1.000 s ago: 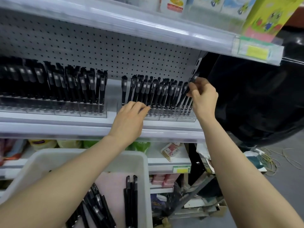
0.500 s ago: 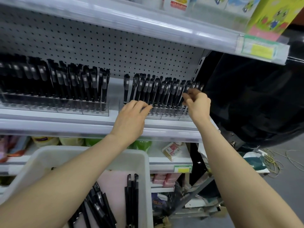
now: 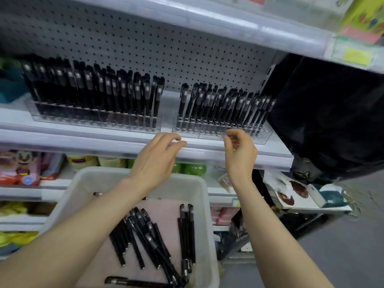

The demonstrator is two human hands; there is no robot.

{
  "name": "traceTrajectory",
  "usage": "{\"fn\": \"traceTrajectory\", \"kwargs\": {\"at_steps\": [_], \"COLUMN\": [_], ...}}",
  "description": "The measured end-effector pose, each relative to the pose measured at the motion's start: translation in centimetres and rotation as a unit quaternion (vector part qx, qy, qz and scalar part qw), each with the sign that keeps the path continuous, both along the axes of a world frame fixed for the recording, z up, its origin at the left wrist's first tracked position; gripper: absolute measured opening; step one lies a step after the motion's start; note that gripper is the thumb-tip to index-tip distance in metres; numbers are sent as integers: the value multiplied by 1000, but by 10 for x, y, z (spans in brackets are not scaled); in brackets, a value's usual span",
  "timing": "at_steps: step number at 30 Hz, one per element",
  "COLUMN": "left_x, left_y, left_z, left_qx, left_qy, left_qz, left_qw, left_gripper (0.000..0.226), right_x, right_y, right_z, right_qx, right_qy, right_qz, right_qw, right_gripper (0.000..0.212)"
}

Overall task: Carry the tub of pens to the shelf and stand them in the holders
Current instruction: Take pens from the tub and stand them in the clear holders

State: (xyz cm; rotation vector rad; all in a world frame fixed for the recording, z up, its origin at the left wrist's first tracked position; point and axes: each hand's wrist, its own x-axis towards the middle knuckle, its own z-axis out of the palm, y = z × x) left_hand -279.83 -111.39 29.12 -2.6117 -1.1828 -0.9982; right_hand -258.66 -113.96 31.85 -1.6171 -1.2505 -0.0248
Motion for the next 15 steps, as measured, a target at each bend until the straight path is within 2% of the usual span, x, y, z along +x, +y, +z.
{"fn": "traceTrajectory", "kwargs": {"at_steps": [6,9,11,15], "left_x": [-64,-85,-94,-103], "left_y": [-13,-18,-21,-23], "left_z": [-46,-62,-70,-81], "left_qx": [-26,-28,-30,-51], "left_qy": [10,40,47,56], "left_qz": [40,53,60,79], "left_qw": [999,997,997,994], "left_gripper": [46,48,51,57], "right_x": [-72,-95,-105,-112], "right_y": [-27,-38,-41,-47], "right_z": [-49,-78,-92,-99], "right_qx": [-69,-153,-252,-412], "right_qy": [-13,-4,1,-89], "right_qz": [83,123,159,208], "right_qw": [994,980,955,882], "right_gripper": [8,10,9,11]}}
